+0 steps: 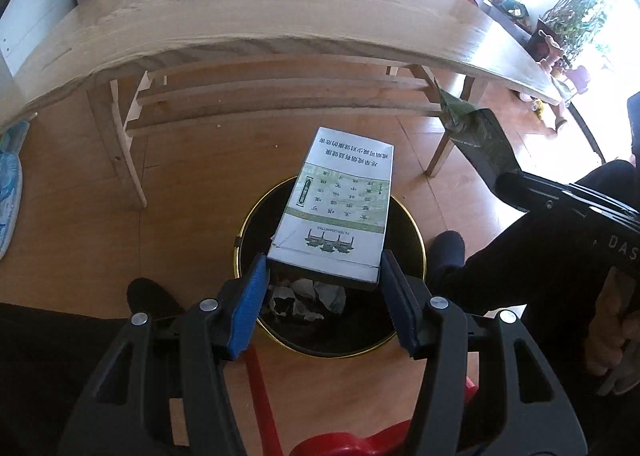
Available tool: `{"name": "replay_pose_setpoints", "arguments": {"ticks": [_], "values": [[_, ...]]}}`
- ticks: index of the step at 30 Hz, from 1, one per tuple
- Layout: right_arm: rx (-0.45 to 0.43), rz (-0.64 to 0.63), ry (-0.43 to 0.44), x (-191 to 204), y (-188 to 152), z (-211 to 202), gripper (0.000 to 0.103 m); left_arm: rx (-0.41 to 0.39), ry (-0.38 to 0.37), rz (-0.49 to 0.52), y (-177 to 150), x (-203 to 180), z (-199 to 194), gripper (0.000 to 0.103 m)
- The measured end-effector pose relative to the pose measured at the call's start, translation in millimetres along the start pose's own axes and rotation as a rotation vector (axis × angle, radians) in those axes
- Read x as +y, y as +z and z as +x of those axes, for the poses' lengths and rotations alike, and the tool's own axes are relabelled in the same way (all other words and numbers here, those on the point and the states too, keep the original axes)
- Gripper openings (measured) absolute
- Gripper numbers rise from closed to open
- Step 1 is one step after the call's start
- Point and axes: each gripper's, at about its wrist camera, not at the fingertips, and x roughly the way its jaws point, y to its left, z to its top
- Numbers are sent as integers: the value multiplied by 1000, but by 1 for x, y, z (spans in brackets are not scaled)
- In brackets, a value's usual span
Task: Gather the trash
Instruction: 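Move the medicine box and strip over the black bin and release them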
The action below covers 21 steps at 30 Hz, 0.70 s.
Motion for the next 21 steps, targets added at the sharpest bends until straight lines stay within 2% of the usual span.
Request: {"name": "replay_pose_setpoints", "arguments": {"ticks": [7,8,9,11,14,21], "values": [[0,-3,3,0,-1,1,18,13,5,-5,1,2,3,56],[-1,4,2,0,-1,0,21,15,9,-5,1,2,3,58],[3,14,2,-1,0,1,28,18,12,-4,2,2,4,64],[-2,34,5,-5,0,1,69,16,15,7,2,0,3,75],[-29,37,19,-5,1,-4,70,9,15,20,2,-2,2,77],[-17,33,6,-3,2,-2,70,18,20,0,3,2,4,80]]}}
